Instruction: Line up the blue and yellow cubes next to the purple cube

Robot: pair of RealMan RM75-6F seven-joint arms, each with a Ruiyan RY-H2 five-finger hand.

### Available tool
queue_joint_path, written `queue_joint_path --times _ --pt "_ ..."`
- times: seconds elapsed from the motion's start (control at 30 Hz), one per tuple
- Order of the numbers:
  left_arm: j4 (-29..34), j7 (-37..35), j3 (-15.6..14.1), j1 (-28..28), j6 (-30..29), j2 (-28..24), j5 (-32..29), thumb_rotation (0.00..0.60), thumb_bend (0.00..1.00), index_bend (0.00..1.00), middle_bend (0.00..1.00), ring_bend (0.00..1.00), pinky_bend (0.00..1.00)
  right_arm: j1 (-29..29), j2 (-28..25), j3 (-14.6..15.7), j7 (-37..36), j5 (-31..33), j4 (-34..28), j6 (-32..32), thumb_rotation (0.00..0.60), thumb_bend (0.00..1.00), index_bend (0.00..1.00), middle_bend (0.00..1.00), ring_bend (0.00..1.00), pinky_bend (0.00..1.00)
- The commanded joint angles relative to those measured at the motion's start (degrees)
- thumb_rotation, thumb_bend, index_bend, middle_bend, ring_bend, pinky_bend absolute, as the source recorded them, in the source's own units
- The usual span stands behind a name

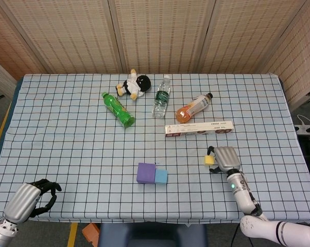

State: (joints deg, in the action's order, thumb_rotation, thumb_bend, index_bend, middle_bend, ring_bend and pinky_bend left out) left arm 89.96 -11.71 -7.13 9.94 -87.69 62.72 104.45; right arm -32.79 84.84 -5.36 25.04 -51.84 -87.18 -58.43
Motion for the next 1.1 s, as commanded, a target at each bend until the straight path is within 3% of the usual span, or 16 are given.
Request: queue_joint_path --times 0.03,0.4,0.73,1.1 --pt "0.03 0.01 0.00 0.03 0.08 -0.01 -0.06 0.600 0.49 0.47 0.57 0.45 0.66 0.11 0.10 -0.27 -1.04 -0.52 0.48 0.35 0.600 0.01 0.42 1.00 0.86 1.00" --pt "0.09 0.05 0.01 -0.02 -0.04 -0.06 -0.03 0.600 0.49 0.47 0.57 0.45 0.66 0.50 0.47 -0.36 -0.97 0.28 1.32 0.68 0.600 0.17 0.46 1.00 0.87 1.00" --pt "0.18 0.34 -0.04 0.02 0.15 0.00 0.04 0.600 0.49 0.47 0.57 0.45 0.66 0.82 0.86 -0.74 -0.34 1.05 0.69 -0.10 0.600 0.22 0.48 1.00 0.87 1.00" --pt "0.31 0.55 -0.17 0.08 0.37 -0.05 0.17 0.600 0.49 0.47 0.57 0.45 0.66 0.28 -1.38 -1.92 -6.84 -3.94 -7.45 2.73 0.600 0.22 0.50 1.00 0.88 1.00"
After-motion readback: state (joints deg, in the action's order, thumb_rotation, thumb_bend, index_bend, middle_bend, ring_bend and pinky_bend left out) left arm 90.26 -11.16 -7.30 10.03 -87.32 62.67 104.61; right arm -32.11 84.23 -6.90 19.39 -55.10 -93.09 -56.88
